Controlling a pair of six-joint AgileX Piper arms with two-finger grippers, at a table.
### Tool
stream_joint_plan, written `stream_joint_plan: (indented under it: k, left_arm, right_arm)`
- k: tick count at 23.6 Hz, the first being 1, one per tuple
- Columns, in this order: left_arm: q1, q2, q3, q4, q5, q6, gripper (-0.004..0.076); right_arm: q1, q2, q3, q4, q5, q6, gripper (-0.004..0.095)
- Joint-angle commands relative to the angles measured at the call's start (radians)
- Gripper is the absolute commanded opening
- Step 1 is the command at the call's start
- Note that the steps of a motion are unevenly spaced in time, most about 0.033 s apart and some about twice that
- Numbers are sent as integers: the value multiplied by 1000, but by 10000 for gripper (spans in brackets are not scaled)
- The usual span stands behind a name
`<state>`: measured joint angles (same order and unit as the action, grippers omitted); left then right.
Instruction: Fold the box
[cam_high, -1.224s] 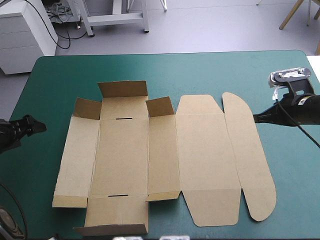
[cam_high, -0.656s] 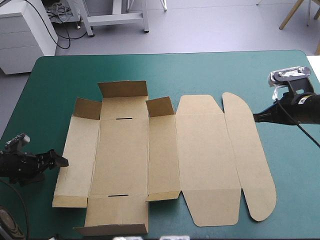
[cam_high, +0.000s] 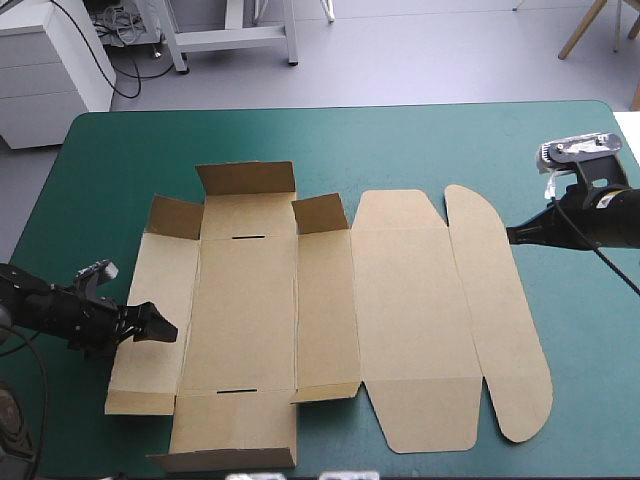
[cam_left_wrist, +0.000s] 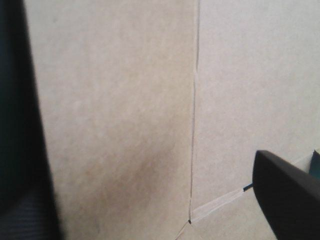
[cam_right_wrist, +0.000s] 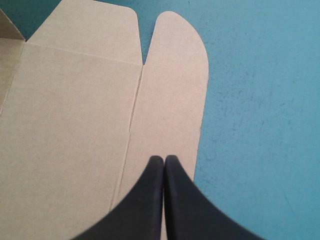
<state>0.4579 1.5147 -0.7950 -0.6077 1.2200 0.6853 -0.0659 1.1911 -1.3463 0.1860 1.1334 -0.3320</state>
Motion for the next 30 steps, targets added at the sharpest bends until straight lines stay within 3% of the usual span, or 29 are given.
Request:
stream_joint_plan:
  k: [1,4,7,13,14,17,25,30]
  left_arm:
    - [-40,40,10,-54,82,0,706]
    - [-46,49,11,-64,77,0,662]
    - [-46,49,11,-64,76,0,560]
    - [-46,49,11,-81,68,0,274]
    - [-46,49,11,-87,53,0,160]
    - [-46,49,11,-94,36,0,-1]
    - [-74,43,-43,-70,10,31,-10]
    - [-278,17,-242,102,1,-1,-10]
  right_arm:
    - [-5,-26,-20,15,-43,-8,-19]
    - [-5,-26,-20,15,-42,-8,-19]
    - [-5,-26,-20,15,-42,-8,-19]
    - [-5,-26,-20,16,-44,-6,-19]
    - [-5,-26,-20,16,-44,-6,-19]
    - [-5,-26,-20,16,-44,-6,-19]
    - [-5,-26,-20,16,-50,-6,-19]
    - [-5,-30,-22,16,-104,-6,-19]
